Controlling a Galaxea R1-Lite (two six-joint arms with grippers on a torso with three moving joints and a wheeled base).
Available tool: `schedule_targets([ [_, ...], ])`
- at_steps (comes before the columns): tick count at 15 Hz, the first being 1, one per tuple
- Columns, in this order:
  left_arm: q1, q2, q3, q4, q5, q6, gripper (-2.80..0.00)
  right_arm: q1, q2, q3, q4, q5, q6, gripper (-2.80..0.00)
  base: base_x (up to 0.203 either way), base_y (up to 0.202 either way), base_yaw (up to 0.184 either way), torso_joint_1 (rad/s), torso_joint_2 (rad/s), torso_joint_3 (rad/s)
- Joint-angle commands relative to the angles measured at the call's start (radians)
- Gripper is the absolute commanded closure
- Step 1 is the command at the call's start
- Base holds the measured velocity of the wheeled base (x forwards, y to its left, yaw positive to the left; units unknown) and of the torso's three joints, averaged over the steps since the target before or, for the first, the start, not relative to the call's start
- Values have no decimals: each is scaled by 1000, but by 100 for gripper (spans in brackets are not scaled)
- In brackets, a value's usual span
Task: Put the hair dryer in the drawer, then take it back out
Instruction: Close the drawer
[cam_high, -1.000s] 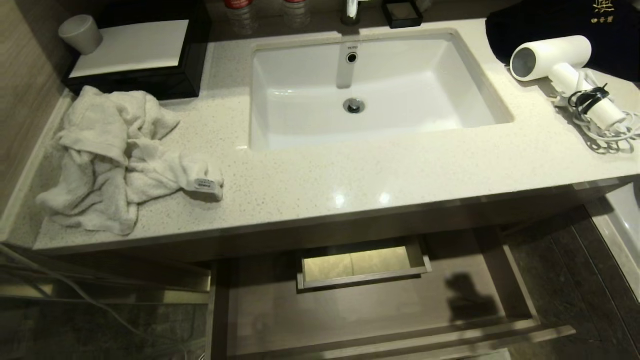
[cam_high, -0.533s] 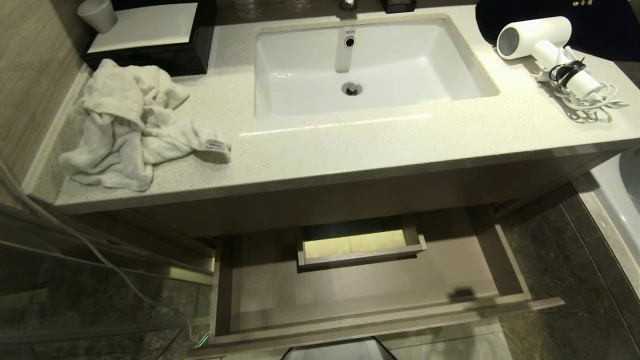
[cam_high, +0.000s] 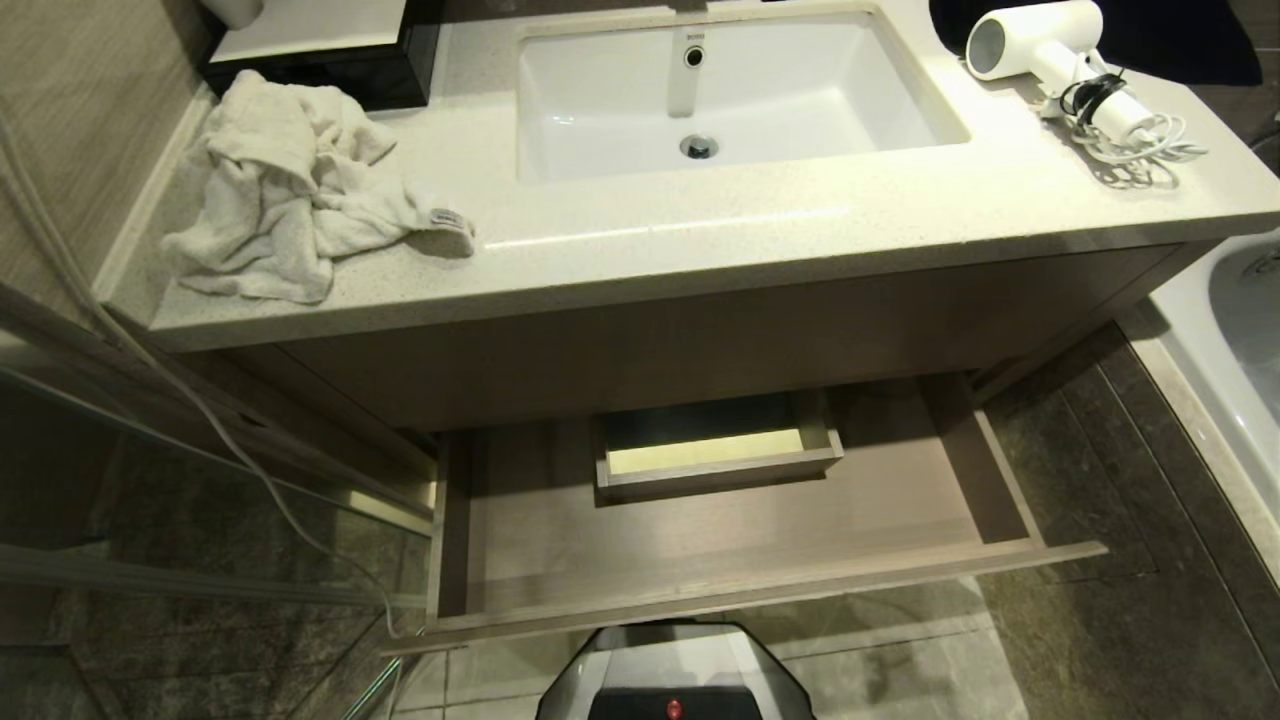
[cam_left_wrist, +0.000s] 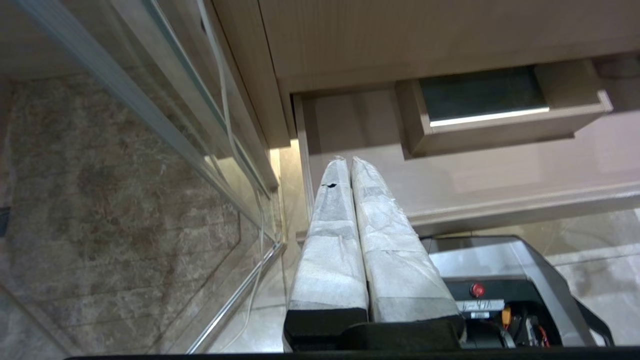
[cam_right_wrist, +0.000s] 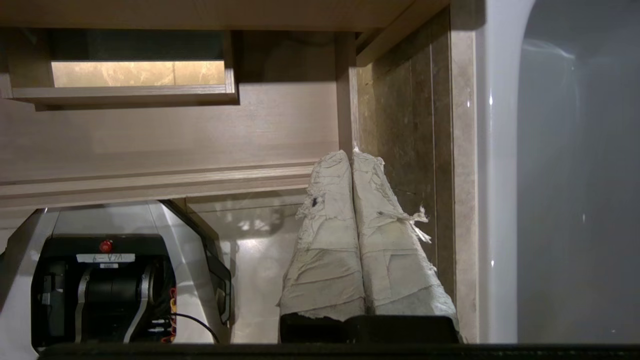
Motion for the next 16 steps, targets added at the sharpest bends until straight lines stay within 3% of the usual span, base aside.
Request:
schedule_targets([
  [1,0,-2,-1,-1,0,0,0,2,-5,8,-1,0,-1,0,0,0,0,-222,300,52],
  [8,0,0,0,-1,0,0,0,3,-13,15,5,0,-1,0,0,0,0,-204,350,129],
  [16,0,-1,0,-1,0,0,0,3,-27,35,8,-1,-1,0,0,0,0,-326,530,204],
])
